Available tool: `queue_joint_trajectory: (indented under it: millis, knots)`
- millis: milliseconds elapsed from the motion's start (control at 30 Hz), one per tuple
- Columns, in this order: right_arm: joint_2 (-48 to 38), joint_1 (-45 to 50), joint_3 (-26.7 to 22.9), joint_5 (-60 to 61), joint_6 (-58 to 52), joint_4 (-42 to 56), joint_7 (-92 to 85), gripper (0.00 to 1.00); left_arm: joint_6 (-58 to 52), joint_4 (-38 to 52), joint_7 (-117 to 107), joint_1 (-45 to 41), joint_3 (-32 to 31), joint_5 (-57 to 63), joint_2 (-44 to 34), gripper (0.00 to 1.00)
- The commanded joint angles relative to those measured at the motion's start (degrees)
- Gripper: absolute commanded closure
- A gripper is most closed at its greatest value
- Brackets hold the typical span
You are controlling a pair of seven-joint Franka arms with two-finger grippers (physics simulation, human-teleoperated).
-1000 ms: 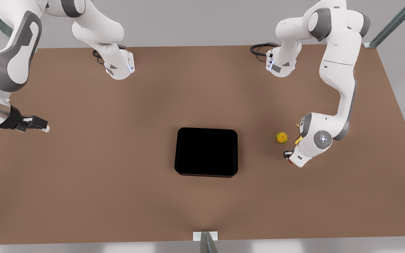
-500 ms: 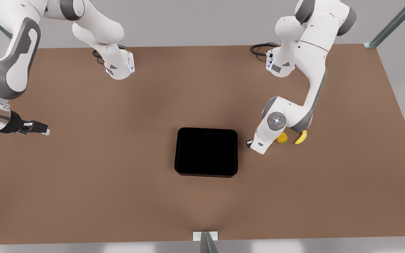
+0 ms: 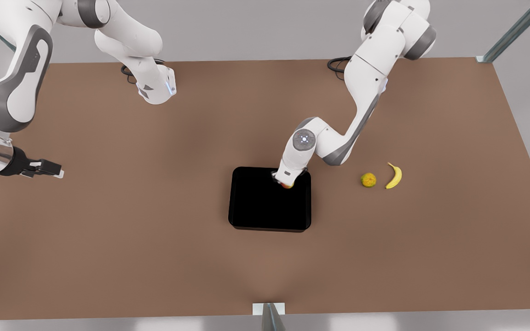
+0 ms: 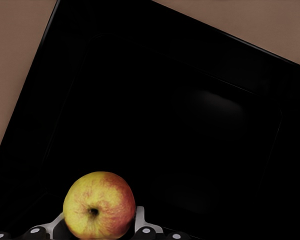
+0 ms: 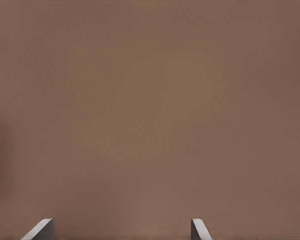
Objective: Place the storage box in the middle with the right arm, and place the apple in the storage box with the left arm
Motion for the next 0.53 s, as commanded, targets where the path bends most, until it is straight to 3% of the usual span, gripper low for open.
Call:
queue_joint_trajectory:
  millis: [0,133,267,333,400,500]
  knots:
    - [0.0,0.0,0.0,0.0,0.0,0.0,0.0,0.00,0.0,0.0,0.0,0.0,0.0,-0.4,0.0,0.00]
    - [0.0,0.0,0.0,-0.3,0.0,-0.2,-0.1,0.00,-0.9,-0.1,0.4,0.7,0.2,-0.4,-1.8,0.00]
    - [-0.8,0.5,0.6,-1.2,1.3,-1.6,-4.6,0.00,-22.2,-0.1,21.9,10.2,1.0,-1.8,-21.2,0.00]
    - [-0.8,0.5,1.0,-1.2,1.1,-1.3,-4.3,0.00,-29.9,0.9,36.2,10.3,8.8,-6.6,-28.5,0.00]
    - [-1.1,0.0,0.9,-1.2,1.1,-0.5,-4.1,0.00,-43.9,12.3,48.8,10.4,14.9,-9.2,-29.2,0.00]
    - [-1.3,-0.6,0.7,-1.1,1.8,-0.5,-4.0,0.00,-45.0,13.6,48.5,10.3,15.6,-9.1,-30.9,0.00]
